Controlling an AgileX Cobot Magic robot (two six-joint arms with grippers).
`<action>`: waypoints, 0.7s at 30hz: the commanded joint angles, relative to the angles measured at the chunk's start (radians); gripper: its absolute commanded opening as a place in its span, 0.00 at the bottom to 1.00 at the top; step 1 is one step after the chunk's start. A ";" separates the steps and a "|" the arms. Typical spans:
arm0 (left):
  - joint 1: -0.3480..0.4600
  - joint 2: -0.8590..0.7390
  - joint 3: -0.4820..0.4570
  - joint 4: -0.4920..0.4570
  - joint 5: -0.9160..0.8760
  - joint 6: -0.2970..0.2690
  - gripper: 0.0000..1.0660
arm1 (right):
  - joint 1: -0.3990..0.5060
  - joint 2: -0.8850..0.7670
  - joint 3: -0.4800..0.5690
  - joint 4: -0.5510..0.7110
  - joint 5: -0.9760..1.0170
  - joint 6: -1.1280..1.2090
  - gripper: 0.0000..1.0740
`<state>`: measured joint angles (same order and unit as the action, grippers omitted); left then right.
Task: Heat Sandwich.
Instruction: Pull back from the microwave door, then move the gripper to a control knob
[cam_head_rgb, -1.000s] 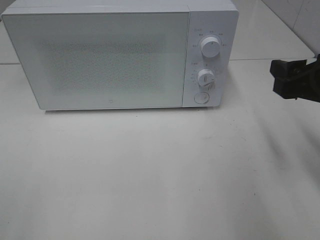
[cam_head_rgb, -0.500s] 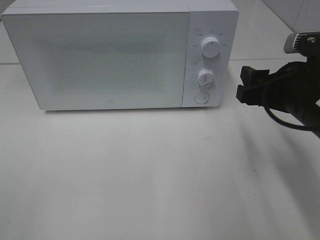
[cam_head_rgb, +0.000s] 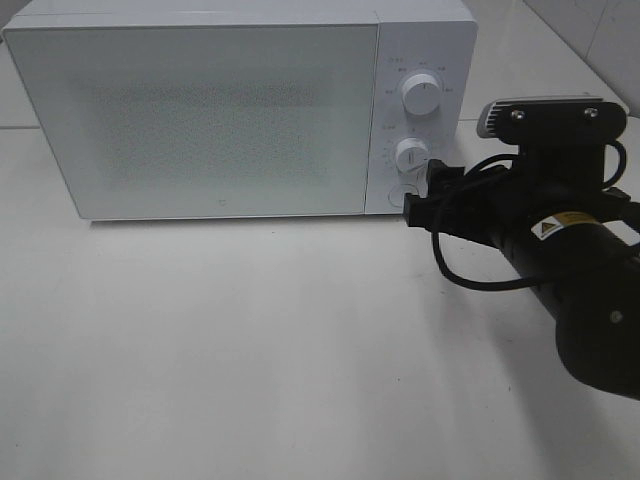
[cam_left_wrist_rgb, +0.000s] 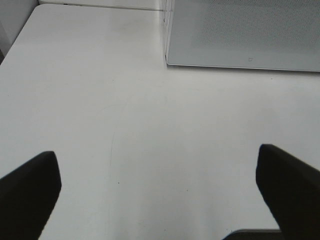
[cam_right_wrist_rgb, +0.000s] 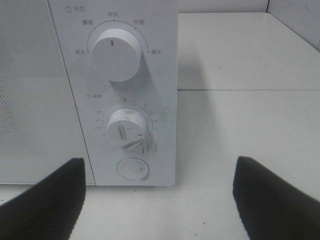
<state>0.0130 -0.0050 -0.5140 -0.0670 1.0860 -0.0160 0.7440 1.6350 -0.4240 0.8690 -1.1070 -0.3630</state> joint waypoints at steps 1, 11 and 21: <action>0.002 -0.022 -0.001 -0.008 -0.013 -0.001 0.93 | 0.007 0.020 -0.030 0.004 -0.014 -0.015 0.71; 0.002 -0.022 -0.001 -0.008 -0.013 -0.001 0.93 | 0.007 0.151 -0.145 -0.002 -0.015 -0.007 0.71; 0.002 -0.022 -0.001 -0.008 -0.013 -0.001 0.93 | -0.018 0.253 -0.245 -0.046 -0.014 -0.001 0.71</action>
<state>0.0130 -0.0050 -0.5140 -0.0670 1.0860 -0.0160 0.7380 1.8750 -0.6480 0.8510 -1.1160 -0.3640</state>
